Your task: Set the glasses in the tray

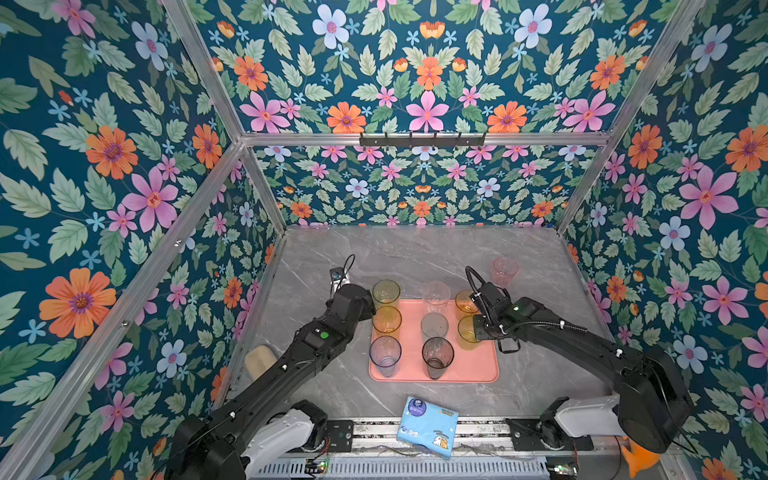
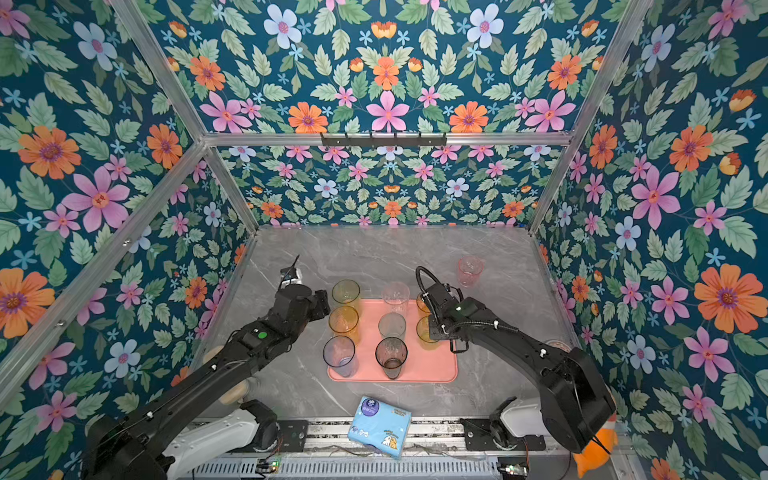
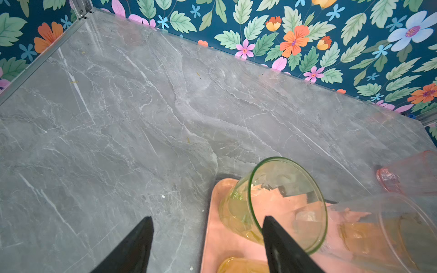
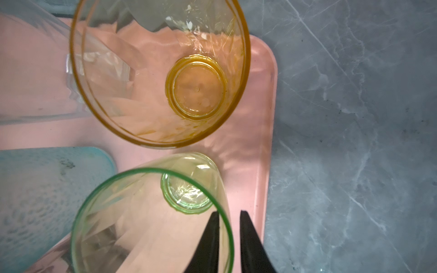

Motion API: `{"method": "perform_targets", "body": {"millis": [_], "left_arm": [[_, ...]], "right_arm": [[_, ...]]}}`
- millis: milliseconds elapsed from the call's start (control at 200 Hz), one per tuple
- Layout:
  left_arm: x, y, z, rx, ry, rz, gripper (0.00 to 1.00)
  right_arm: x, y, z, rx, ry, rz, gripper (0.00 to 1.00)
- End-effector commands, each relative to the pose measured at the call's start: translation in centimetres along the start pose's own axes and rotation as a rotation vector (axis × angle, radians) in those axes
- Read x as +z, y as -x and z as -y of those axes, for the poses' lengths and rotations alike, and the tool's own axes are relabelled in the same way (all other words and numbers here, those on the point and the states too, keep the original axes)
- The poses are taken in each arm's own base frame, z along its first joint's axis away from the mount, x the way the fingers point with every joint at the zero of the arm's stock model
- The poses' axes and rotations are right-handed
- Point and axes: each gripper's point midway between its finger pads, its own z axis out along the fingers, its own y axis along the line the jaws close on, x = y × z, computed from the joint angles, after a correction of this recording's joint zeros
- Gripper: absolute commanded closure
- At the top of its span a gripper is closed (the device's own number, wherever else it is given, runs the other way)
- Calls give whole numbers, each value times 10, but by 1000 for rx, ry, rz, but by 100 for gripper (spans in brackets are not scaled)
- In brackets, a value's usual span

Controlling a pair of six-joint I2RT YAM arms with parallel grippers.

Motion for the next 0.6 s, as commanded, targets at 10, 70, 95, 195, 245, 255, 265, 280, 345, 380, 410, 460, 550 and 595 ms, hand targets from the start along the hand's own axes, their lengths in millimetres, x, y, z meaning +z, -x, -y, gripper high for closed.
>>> {"method": "perform_targets", "body": {"millis": [10,70,95,195,245,255,265,280,345,380,410,460,550,595], "left_arm": [[-1,1,-2,3,6,5,25],[-1,1,-2,2,7,6,25],[-1,1,-2,3,7,6,25],[0,1,-2,2,8,6,25],[0,1,-1,1,7,6,25],[0,1,-1,2,7,6,25],[0,1,-1,1,6,6,25],[0,1,-1,2,7,5,25],[0,1,-1,1,7,4,25],[0,1,-1,0,6,5,25],[0,2,-1,0,6,5,25],[0,2,-1,0,7,6,25],[0,3,-1,-1,6,7,25],[0,3,0,-1,6,7,25]], "right_arm": [[-8,5,2,5,-11,21,75],[-14,8,3,7,-6,30,72],[-17,9,3,9,-2,35,71],[-32,16,0,7,24,63,69],[-39,19,-1,5,38,78,68],[-41,20,-2,1,41,79,68],[-43,21,-2,2,44,85,68],[-45,22,-2,-1,48,91,68],[-55,28,-2,-5,54,119,67],[-61,32,-1,-9,53,137,66],[-65,36,1,-10,51,154,65],[-72,44,4,-5,46,184,64],[-80,58,13,23,45,226,63],[-84,66,19,48,46,246,63]]}}
